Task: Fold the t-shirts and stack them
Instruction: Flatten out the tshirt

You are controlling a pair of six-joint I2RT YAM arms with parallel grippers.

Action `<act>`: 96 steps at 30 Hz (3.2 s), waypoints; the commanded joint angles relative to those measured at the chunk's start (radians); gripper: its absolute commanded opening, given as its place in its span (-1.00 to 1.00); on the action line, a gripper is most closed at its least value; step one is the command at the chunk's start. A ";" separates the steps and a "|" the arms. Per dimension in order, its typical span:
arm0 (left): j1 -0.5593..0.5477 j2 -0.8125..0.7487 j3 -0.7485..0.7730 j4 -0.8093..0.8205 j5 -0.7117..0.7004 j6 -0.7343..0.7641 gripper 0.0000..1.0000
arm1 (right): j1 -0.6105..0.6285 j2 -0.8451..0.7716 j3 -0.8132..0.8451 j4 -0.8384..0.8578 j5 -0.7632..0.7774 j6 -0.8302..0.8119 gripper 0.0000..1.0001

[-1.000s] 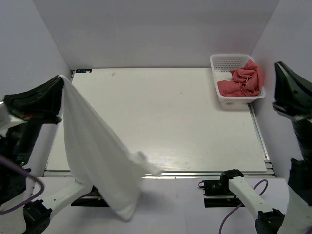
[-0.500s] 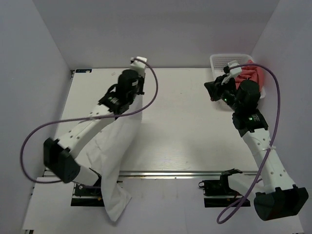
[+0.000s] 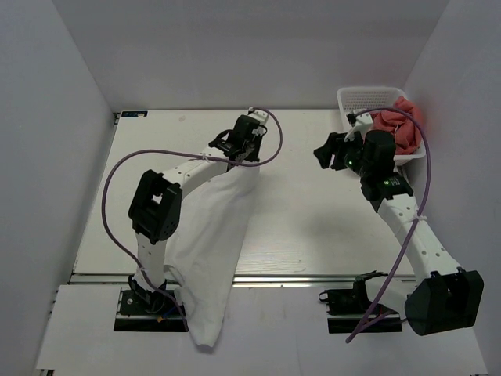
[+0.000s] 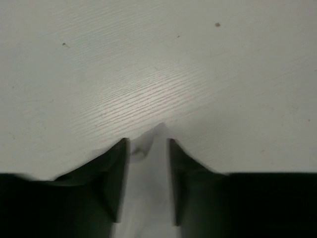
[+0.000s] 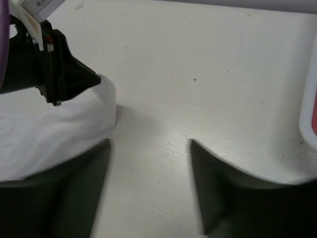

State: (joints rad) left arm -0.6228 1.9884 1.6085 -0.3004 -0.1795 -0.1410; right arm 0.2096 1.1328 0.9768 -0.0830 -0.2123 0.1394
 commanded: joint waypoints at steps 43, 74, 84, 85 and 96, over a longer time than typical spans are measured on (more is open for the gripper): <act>0.455 -0.628 -0.889 -0.178 -0.138 -0.536 0.25 | 0.255 0.834 0.591 -0.181 0.156 0.019 0.81; 0.465 -0.884 -0.958 -0.085 -0.080 -0.375 -1.00 | 0.332 1.171 0.960 -0.325 0.315 0.153 0.72; 0.465 -0.922 -0.976 -0.066 -0.061 -0.355 -1.00 | 0.347 1.269 0.997 -0.327 0.358 0.184 0.02; 0.465 -0.922 -0.976 -0.066 -0.061 -0.355 -1.00 | 0.350 1.274 0.996 -0.319 0.349 0.180 -0.20; 0.446 -0.951 -0.845 -0.080 -0.113 -0.345 -1.00 | 0.344 0.928 0.797 -0.043 0.304 -0.003 -1.00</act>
State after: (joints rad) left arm -0.1669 1.0824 0.6655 -0.3977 -0.2543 -0.5007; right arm 0.5522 2.2990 1.8126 -0.3080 0.1188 0.2352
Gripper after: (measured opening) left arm 0.025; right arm 0.011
